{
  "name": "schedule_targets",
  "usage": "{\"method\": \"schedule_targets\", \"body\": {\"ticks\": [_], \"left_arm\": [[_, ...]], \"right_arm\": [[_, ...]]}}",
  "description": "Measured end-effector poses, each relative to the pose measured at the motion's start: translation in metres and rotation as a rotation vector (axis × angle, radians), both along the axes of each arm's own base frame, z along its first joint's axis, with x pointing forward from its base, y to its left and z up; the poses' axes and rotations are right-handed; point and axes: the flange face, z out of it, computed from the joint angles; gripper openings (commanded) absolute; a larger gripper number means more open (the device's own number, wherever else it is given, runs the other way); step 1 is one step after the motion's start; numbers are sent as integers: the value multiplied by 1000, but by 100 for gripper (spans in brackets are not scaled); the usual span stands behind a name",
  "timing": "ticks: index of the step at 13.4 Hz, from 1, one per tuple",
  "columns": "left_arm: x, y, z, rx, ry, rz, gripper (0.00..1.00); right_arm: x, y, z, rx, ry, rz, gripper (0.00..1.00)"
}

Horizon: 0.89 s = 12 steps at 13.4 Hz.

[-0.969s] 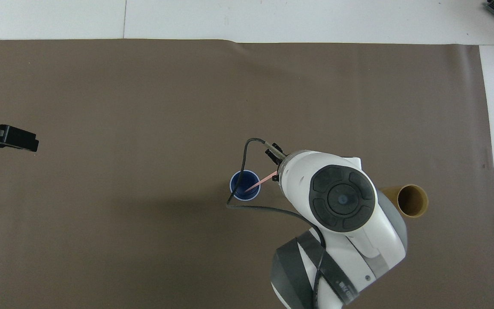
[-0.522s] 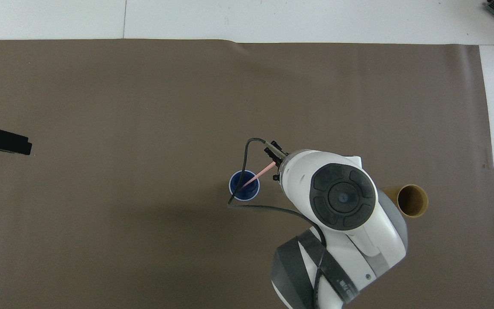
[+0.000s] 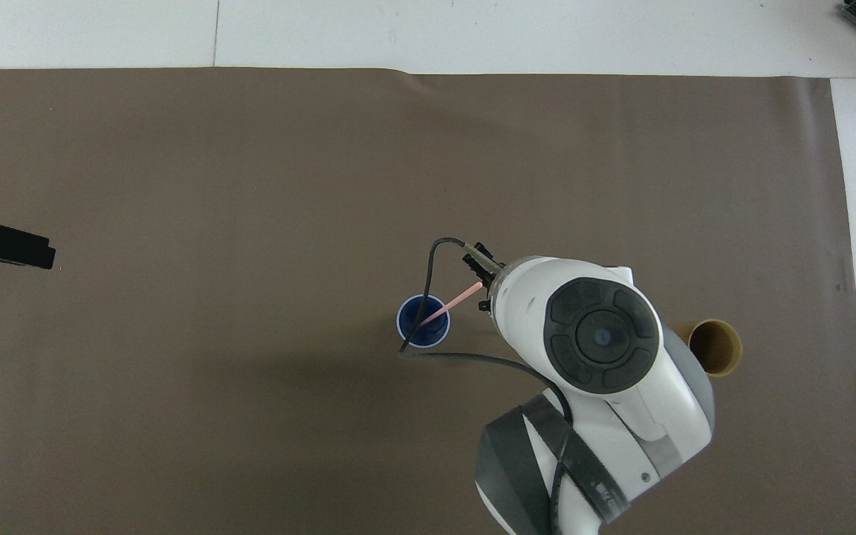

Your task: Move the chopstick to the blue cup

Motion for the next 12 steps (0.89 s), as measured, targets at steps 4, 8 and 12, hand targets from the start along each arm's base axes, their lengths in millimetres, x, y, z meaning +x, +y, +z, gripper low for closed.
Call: {"method": "schedule_targets", "body": {"ticks": [4,8,12], "left_arm": [[-2,-1,-1,-3,13,3,100],[-4,-1,0,-4,21,4,100],[-5,-2,1,-9,21,11,100]], "right_arm": [[10,-55,34,49,54,237,100],[15,-118,60,17,109,364,100],[22,-130,72,-26,154,400,100]]}}
